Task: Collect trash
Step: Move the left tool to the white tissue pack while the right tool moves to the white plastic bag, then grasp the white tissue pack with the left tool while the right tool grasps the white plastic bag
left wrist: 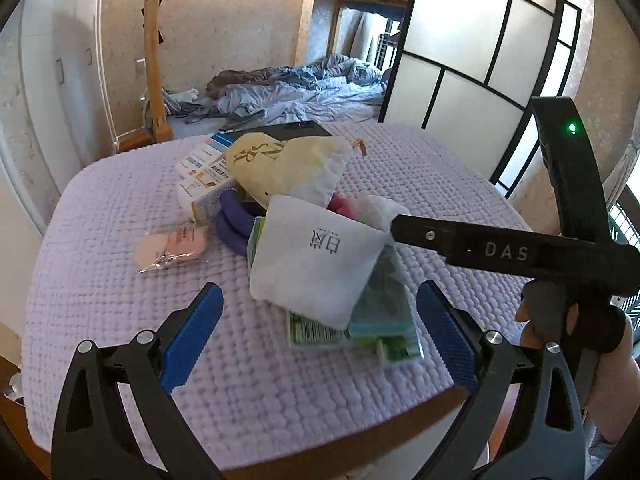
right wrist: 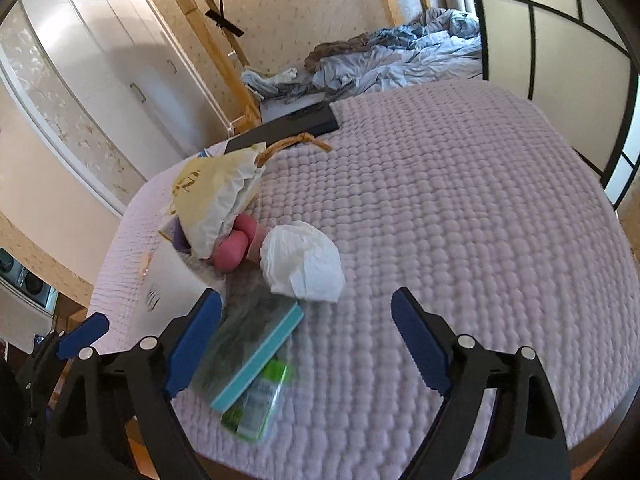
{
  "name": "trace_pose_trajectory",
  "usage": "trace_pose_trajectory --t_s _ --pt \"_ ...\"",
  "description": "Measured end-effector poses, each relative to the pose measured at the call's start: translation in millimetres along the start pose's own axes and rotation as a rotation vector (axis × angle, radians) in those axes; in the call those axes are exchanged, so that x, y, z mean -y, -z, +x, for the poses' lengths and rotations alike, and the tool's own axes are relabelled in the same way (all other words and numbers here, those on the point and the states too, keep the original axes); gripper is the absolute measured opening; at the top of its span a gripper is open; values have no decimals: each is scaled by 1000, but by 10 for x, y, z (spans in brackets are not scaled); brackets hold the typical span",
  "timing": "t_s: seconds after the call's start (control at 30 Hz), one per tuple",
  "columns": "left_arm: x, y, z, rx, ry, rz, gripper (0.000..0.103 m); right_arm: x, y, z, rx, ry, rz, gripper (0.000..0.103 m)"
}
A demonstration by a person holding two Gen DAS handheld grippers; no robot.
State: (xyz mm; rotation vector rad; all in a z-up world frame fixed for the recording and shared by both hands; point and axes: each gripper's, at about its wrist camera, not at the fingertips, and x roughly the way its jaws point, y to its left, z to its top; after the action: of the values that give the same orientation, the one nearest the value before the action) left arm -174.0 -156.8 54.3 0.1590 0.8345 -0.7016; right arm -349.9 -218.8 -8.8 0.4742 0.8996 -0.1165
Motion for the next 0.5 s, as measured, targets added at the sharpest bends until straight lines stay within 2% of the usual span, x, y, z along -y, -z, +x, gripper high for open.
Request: trace_pose_trajectory --t_s 0.17,0.23,0.37,0.43,0.5 --pt "-25 -46 187 -15 12 15 98 6 -83 185 -26 -43 5 85" --pt "-24 -61 235 -18 24 19 98 26 -100 250 -41 -63 10 78" --pt "-12 -66 313 -22 38 24 98 81 -149 370 -62 -107 23 70" --pt "-21 -65 342 -26 48 23 93 91 -155 429 -74 -110 16 57" --pt "-38 -54 374 -38 56 20 88 119 -156 447 -74 -118 18 52"
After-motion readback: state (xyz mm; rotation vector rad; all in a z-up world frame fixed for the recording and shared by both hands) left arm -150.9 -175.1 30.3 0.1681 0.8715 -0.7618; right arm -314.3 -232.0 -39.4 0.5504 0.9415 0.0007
